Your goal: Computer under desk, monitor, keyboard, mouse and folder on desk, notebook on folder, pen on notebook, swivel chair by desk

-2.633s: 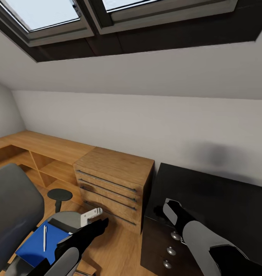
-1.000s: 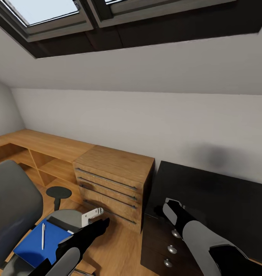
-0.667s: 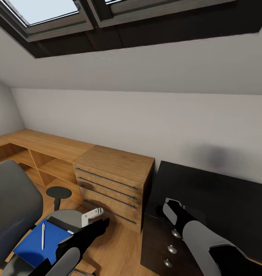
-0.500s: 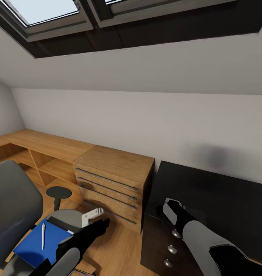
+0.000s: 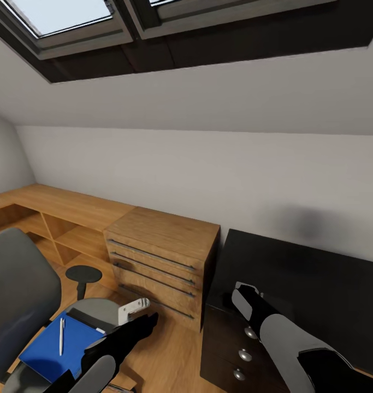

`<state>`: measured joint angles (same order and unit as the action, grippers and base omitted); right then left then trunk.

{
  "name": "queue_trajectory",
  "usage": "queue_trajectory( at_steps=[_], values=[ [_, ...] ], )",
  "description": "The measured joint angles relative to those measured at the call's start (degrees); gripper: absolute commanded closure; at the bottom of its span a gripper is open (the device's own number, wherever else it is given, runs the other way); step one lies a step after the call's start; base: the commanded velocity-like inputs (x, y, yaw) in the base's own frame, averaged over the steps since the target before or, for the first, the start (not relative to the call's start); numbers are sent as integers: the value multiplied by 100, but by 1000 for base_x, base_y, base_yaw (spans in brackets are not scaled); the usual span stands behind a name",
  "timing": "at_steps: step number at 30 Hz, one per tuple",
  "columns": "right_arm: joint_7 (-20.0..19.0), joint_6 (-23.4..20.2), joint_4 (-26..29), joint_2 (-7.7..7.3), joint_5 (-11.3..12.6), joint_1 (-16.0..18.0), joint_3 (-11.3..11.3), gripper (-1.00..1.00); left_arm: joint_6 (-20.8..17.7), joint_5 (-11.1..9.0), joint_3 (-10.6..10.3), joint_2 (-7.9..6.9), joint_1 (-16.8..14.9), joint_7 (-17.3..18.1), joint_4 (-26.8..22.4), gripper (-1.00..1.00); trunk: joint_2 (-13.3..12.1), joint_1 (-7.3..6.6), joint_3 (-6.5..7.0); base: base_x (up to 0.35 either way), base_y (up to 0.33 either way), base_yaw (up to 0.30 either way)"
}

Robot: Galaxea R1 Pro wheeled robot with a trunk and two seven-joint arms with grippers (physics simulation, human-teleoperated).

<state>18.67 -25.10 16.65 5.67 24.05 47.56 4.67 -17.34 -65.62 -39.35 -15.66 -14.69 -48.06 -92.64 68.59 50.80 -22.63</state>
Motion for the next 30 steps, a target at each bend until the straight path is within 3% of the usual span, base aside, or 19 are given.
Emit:
queue_trajectory(
  at_steps=[10, 14, 18, 21, 26, 30],
  values=[
    [1, 8, 4, -1, 8, -1, -2, 100, 0, 8, -52, -3, 0, 0, 0, -100, 0, 0, -1, 0, 0, 0],
    [-16, 46, 4, -1, 67, -4, -20, 100, 0, 13, -55, -3, -1, 0, 3, -100, -160, -87, 70, 0, 0, 0],
    [95, 603, 370, -7, 64, -7, 9, 100, 0, 22, -99, -2, 0, -20, 33, -100, -320, -175, 142, 0, 0, 0],
    [236, 690, 721, -7, 61, -17, 12, 100, 2, 24, -125, -3, -1, -33, 44, -100, -441, -240, 196, 0, 0, 0],
    [699, 227, 1966, -9, 58, -209, 29, 100, 8, 27, -134, -4, 0, -42, 51, -100, -641, -350, 286, 0, 0, 0],
    [1087, -489, 3876, -29, 65, -1164, 47, 100, 9, 25, -137, -1, 0, -41, 63, -100, -802, -438, 357, 0, 0, 0]
  ],
)
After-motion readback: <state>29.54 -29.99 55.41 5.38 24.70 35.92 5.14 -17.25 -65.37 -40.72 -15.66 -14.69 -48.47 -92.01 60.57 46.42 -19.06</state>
